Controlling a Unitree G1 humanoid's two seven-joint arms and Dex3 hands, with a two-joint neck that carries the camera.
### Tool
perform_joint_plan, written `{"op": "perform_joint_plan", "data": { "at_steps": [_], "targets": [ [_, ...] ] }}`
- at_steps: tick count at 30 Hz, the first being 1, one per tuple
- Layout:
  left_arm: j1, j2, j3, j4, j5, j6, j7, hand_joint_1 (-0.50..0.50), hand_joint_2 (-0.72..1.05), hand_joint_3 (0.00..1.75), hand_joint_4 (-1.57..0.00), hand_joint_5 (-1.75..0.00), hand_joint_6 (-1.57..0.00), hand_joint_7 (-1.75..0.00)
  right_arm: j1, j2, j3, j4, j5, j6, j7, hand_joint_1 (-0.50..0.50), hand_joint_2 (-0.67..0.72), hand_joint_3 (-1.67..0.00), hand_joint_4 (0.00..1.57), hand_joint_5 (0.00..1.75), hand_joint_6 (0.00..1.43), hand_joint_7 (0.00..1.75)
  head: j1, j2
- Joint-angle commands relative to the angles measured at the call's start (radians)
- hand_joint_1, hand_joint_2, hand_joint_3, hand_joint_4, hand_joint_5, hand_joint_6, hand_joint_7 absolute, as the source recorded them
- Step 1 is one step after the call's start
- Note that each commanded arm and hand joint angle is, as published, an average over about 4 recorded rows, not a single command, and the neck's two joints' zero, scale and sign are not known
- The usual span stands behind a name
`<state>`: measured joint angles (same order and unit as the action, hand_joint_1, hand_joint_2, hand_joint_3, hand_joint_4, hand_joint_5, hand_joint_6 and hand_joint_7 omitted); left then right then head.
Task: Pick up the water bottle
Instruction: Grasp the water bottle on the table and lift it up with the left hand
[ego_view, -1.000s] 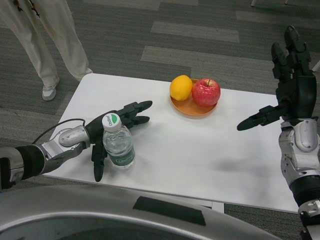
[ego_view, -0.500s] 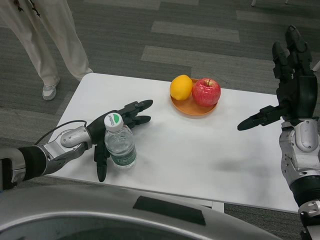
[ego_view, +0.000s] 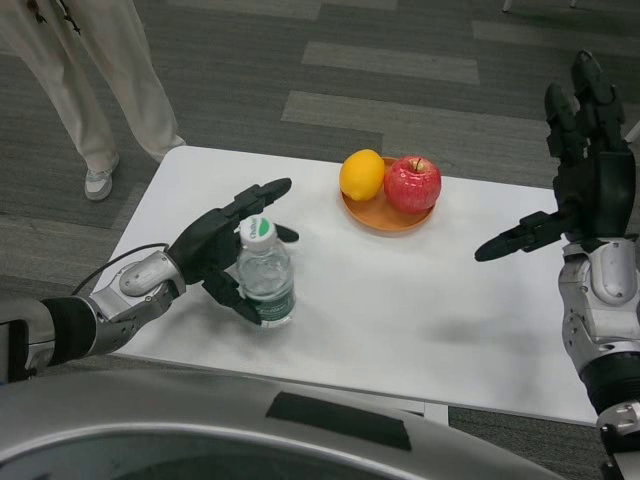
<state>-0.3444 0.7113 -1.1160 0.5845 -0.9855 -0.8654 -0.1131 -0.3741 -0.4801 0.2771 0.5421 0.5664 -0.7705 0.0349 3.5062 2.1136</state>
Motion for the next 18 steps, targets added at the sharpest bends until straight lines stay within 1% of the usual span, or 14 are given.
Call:
{"op": "perform_joint_plan", "data": {
  "at_steps": [1,4,6,7,8,11,14,18],
  "targets": [
    [-0.002,-0.007,-0.009,-0.001,-0.016,-0.015,0.006,-0.5,0.72,0.17,-0.9,-1.64,-0.47,-0.49,0.016,-0.007,-0.016,-0.011,0.009,-0.001,-0.003,-0.5,0.28,0.0,0.0,0.0,0.0,0.07,0.0,0.0],
    [-0.002,-0.011,-0.008,0.001,-0.016,-0.011,0.002,-0.5,0.91,0.26,-1.27,-1.75,-0.82,-0.63,0.017,-0.006,-0.016,-0.011,0.009,-0.001,-0.004,-0.5,0.28,0.0,0.0,0.0,0.0,0.07,0.0,0.0],
    [-0.003,-0.015,-0.002,0.003,-0.015,0.001,-0.003,-0.5,1.0,0.26,-1.43,-1.75,-1.03,-0.82,0.018,-0.006,-0.017,-0.011,0.009,-0.002,-0.004,-0.5,0.28,0.0,0.0,0.0,0.0,0.07,-0.002,-0.001],
    [-0.003,-0.016,0.004,0.004,-0.014,0.012,-0.009,-0.5,1.03,0.26,-1.48,-1.75,-1.09,-0.89,0.018,-0.006,-0.017,-0.011,0.009,-0.002,-0.004,-0.5,0.28,0.0,0.0,0.0,0.0,0.07,-0.003,-0.001],
    [-0.004,-0.018,0.009,0.005,-0.012,0.022,-0.015,-0.5,1.05,0.26,-1.52,-1.75,-1.16,-0.99,0.018,-0.006,-0.018,-0.011,0.009,-0.003,-0.004,-0.5,0.28,0.0,0.0,0.0,0.0,0.07,-0.004,-0.001],
    [-0.004,-0.022,0.028,0.005,-0.009,0.06,-0.042,-0.5,1.05,0.26,-1.56,-1.75,-1.18,-1.19,0.018,-0.005,-0.018,-0.011,0.009,-0.002,-0.003,-0.5,0.28,0.0,0.0,0.0,0.0,0.07,-0.005,-0.003],
    [-0.003,-0.023,0.047,0.005,-0.004,0.075,-0.053,-0.5,1.05,0.26,-1.57,-1.75,-1.22,-1.29,0.018,-0.004,-0.019,-0.011,0.009,-0.002,-0.004,-0.5,0.28,0.0,0.0,0.0,0.0,0.07,-0.003,-0.006],
    [0.003,-0.024,0.077,0.006,0.007,0.073,-0.054,-0.5,1.05,0.33,-1.57,-1.75,-1.23,-1.38,0.02,-0.003,-0.019,-0.011,0.009,-0.003,-0.004,-0.5,0.28,0.0,0.0,0.0,0.0,0.07,-0.002,-0.006]
  ]
}}
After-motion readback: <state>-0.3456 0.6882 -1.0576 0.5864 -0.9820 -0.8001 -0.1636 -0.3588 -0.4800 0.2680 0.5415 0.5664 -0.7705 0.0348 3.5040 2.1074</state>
